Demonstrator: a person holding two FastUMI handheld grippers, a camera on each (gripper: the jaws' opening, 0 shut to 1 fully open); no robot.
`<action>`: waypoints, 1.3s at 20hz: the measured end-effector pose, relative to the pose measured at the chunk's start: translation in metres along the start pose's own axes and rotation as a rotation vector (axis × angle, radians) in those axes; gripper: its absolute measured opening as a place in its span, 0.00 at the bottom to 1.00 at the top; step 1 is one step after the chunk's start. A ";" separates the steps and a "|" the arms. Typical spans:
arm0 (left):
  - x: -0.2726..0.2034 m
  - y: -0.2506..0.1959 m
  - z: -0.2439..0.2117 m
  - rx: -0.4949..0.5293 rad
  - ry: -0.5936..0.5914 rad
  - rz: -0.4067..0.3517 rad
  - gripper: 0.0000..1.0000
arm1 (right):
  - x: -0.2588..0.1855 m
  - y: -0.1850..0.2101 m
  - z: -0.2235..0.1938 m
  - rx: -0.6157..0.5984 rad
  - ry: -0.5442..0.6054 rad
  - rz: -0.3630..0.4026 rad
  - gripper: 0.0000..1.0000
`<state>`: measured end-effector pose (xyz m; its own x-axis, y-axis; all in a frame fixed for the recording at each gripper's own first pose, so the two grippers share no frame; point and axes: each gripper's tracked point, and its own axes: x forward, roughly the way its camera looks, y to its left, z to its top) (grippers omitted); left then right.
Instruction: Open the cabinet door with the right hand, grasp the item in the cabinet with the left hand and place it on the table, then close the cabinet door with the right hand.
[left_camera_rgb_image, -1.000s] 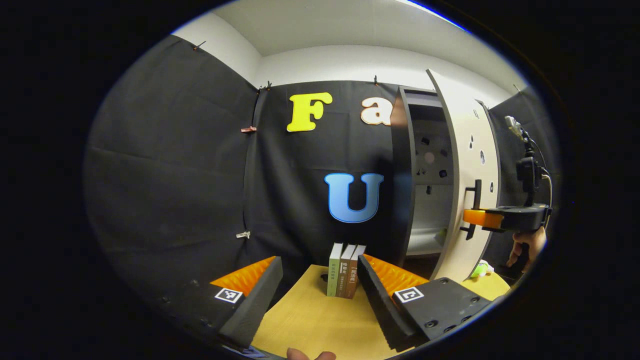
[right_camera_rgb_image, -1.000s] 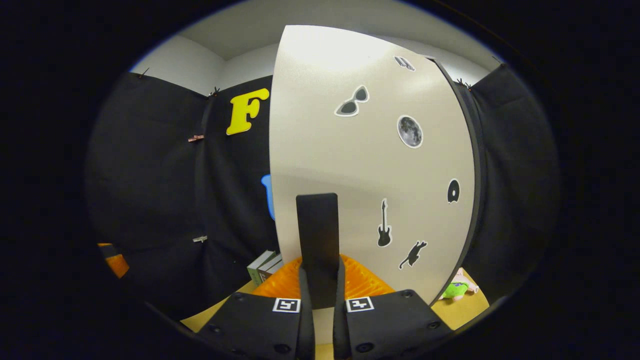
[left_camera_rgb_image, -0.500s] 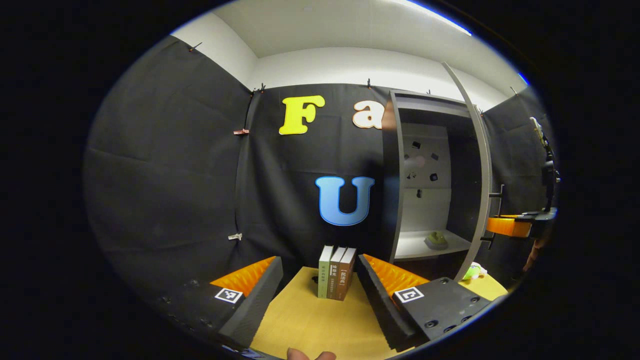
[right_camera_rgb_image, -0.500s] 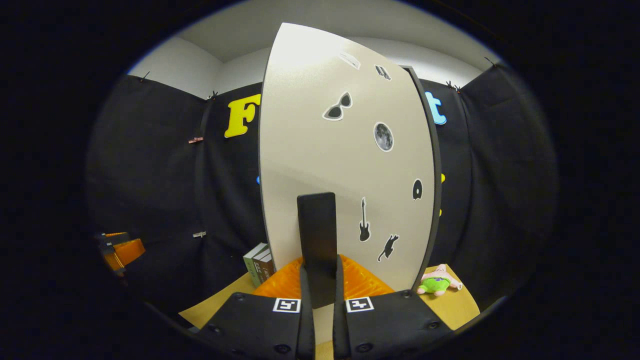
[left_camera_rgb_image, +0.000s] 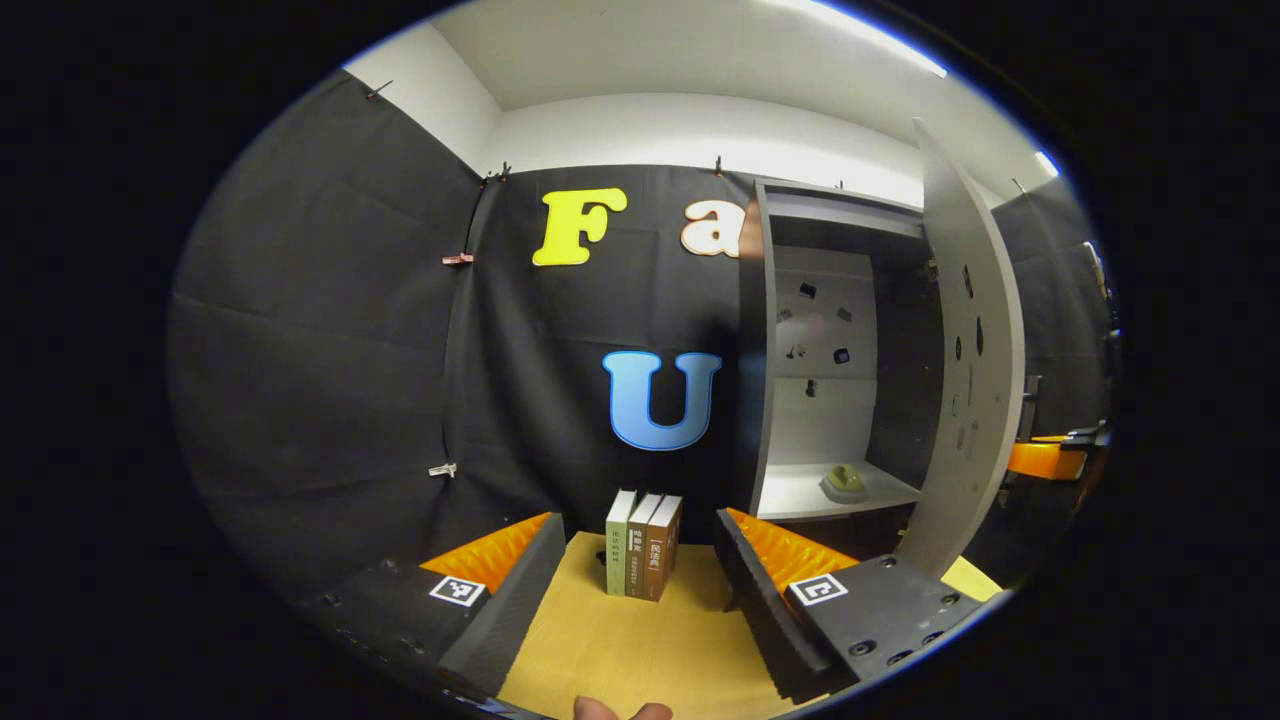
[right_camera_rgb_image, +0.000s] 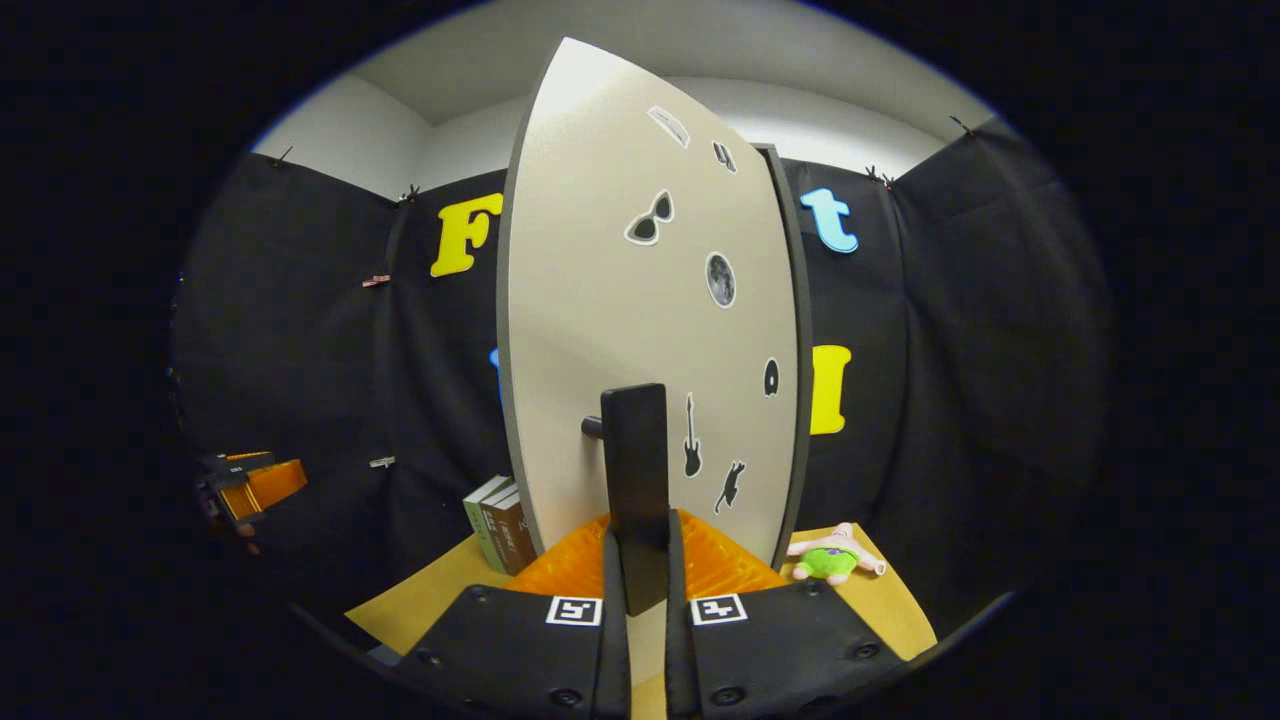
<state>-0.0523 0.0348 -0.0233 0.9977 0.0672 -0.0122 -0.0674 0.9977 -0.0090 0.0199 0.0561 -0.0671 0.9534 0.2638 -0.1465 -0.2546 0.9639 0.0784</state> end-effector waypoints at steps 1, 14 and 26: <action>0.001 -0.002 0.000 -0.001 -0.001 -0.004 0.95 | -0.003 -0.006 0.000 0.002 -0.002 -0.008 0.17; 0.002 -0.030 0.004 -0.012 -0.002 -0.062 0.96 | -0.028 -0.074 0.005 -0.011 -0.026 -0.154 0.16; 0.013 -0.063 0.002 -0.026 0.011 -0.069 0.94 | -0.046 -0.154 0.011 -0.016 -0.039 -0.257 0.10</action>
<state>-0.0347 -0.0268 -0.0212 0.9998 -0.0024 -0.0214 0.0016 0.9993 -0.0361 0.0172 -0.1052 -0.0620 0.9926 0.0092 -0.1213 -0.0058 0.9996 0.0279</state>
